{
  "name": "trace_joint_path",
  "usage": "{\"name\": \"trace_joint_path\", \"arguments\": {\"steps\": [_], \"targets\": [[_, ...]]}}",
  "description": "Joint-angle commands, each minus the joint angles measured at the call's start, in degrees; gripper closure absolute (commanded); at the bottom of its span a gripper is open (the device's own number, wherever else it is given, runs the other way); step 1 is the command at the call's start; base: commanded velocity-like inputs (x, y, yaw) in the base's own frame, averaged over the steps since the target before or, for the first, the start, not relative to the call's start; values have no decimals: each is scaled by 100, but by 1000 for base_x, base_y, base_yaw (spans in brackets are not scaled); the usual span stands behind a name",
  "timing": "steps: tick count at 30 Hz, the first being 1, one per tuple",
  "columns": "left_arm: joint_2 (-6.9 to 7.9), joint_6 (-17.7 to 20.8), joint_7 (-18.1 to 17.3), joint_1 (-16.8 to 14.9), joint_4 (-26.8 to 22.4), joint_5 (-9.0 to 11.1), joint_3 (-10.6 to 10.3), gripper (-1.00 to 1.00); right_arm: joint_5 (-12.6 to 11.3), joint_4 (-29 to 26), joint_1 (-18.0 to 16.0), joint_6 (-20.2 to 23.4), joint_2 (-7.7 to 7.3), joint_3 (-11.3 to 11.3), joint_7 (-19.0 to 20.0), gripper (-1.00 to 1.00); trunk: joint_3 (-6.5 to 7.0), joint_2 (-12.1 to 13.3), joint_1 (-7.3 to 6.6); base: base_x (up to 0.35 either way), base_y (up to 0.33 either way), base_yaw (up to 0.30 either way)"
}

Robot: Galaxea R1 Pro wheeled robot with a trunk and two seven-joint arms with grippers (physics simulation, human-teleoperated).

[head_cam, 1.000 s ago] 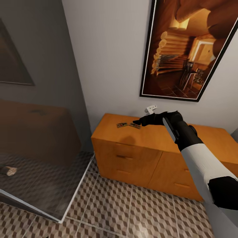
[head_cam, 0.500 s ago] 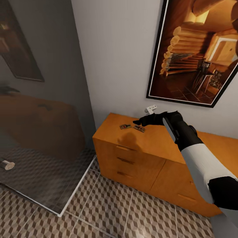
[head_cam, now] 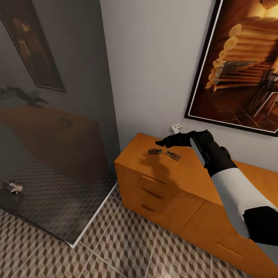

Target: Take the four mousetraps from the cabinet in the bathroom and place them on the bathroom floor. Make sure all four end up on the same floor surface, and ensure that at least two of them are either under or directly next to the same bathroom sink.

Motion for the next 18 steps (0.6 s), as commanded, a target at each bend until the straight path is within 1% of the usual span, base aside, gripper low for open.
{"name": "trace_joint_path", "arguments": {"steps": [1, 3, 6, 7, 9, 11, 12, 16, 17, 18], "targets": [[-1, -32, -32, -12, 24, 48, -31, -100, 4, -7, -4, 26, -8, 11, 15, -100, -16, -12, 3, 12, -13, 220], [-1, -32, -32, -12, 24, 48, -31, -100, 4, -7, -4, 26, -10, 11, 17, -100, -23, -12, 3, 8, -9, 173], [-1, -31, -32, -12, 26, 48, -31, -100, 4, -7, 2, 24, -19, 11, 19, -100, -27, -12, 3, 3, -4, 70], [-1, -31, -32, -12, 26, 48, -31, -100, 4, -7, 7, 21, -53, 11, 19, -100, -28, -12, 3, 2, -2, 32], [-1, -31, -32, -12, 25, 48, -31, -100, 1, -2, 17, 13, -190, 15, 19, -100, -29, -12, 3, 1, -1, 17], [-1, -31, -32, -12, 26, 48, -31, -100, -1, 3, 20, 5, -271, 17, 21, -100, -29, -12, 3, 0, 0, 9], [-1, -31, -32, -12, 27, 48, -31, -100, -2, 25, 21, -12, -345, 16, 24, -100, -29, -12, 3, 0, 0, 5], [-1, -31, -32, -12, 29, 48, -31, -100, -3, 129, 25, -101, -487, 14, 33, -100, -29, -12, 3, 0, 0, 3], [-1, -31, -32, -12, 30, 48, -31, -100, -4, 204, 26, -184, -566, 13, 37, -100, -29, -12, 3, 0, 0, 1], [-1, -31, -32, -12, 26, 48, -31, -100, -4, 399, 28, -404, -718, 12, 52, -100, -29, -12, 3, 0, 0, 0]]}}
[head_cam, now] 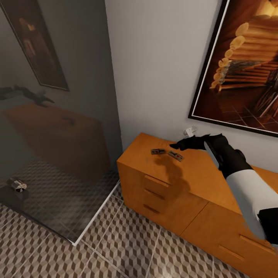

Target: Take the four mousetraps from the cabinet in the bathroom and place them on the bathroom floor. Make sure all four end up on the same floor surface, and ensure that at least two of them are either under or directly next to the same bathroom sink.

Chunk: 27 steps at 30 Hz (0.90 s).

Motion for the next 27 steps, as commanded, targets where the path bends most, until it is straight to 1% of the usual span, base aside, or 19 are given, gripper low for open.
{"name": "trace_joint_path", "arguments": {"steps": [1, 2, 5, 10, 27], "targets": [[-1, -32, -32, -12, 25, 48, -33, -100, -13, 59, -4, -34, -44, 14, 16, -100, -10, -12, 3, 0, 0, 0], [-1, -32, -32, -12, 26, 48, -33, -100, -13, 189, -3, -148, -94, 14, 19, -100, -10, -12, 3, 0, 0, 0], [-1, -32, -32, -12, 25, 48, -33, -100, -13, 449, -1, -358, -152, 8, 23, -100, -11, -12, 3, 0, 0, 0], [-1, -32, -32, -12, 26, 48, -33, -100, -13, 758, 0, -646, -192, 11, 25, -100, -11, -12, 3, 0, 0, 0], [-1, -32, -32, -12, 24, 48, -33, -100, -11, 883, 0, -690, -196, 12, 25, -100, -11, -12, 3, 0, 0, 0]]}}
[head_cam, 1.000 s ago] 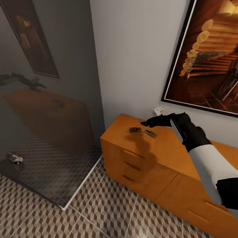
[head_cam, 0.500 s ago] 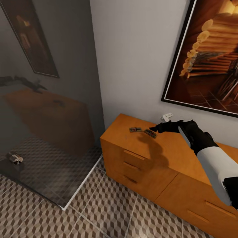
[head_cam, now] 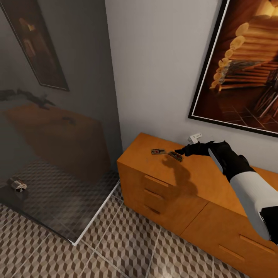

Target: Take the four mousetraps from the cabinet in the bathroom and place them on the bathroom floor. Make sure all four end up on the same floor surface, and ensure that at least two of them are either under or directly next to the same bathroom sink.

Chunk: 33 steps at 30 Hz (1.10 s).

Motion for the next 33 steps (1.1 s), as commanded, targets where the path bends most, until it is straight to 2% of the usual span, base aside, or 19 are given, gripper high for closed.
{"name": "trace_joint_path", "arguments": {"steps": [1, 6, 11, 17, 33], "targets": [[-1, -32, -32, -11, 24, 47, -31, -100, 5, 30, -5, 27, -6, 16, 11, -100, -11, -12, 3, 0, 0, 0], [-1, -32, -32, -11, 27, 47, -31, -100, 9, 321, -5, -19, -6, 16, 5, -100, -11, -12, 3, 0, 0, 0], [2, -32, -32, -11, 25, 47, -31, -100, 10, 670, -5, -287, -15, 11, 3, -100, -11, -12, 3, 0, 0, 0], [0, -32, -32, -11, 26, 47, -31, -100, 11, 977, -5, -585, -102, 8, 8, -100, -11, -12, 3, 0, 0, 0], [-1, -32, -32, -11, 23, 47, -31, -100, 11, 1043, -5, -658, -137, 8, 11, -100, -11, -12, 3, 20, 0, 0]]}}
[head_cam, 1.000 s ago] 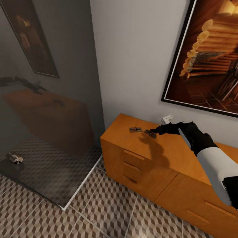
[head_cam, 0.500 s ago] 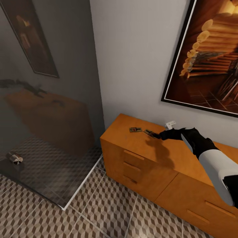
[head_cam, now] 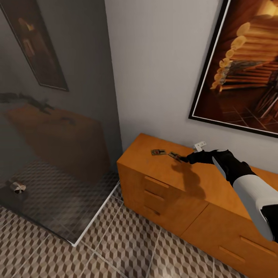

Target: Take the four mousetraps from the cabinet in the bathroom and place them on the bathroom floor. Make sure all four end up on the same floor surface, and ensure that at least two of them are either under or directly next to the same bathroom sink.

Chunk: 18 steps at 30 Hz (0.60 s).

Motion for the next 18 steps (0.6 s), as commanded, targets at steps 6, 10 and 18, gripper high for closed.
{"name": "trace_joint_path", "arguments": {"steps": [6, 10, 18], "targets": [[-1, -28, -32, -11, 21, 48, -31, -100, 5, -9, -4, 27, -7, 19, 12, -100, -11, -11, 5, 196, 0, 0], [-1, -24, -32, -11, 21, 48, -31, -100, 5, -10, -4, 27, -7, 19, 12, -100, -11, -11, 5, 192, 0, 0], [1, -23, -32, -11, 21, 48, -31, -100, 5, -4, -4, 27, -14, 21, 12, -100, -11, -11, 5, 45, 0, 0]]}}
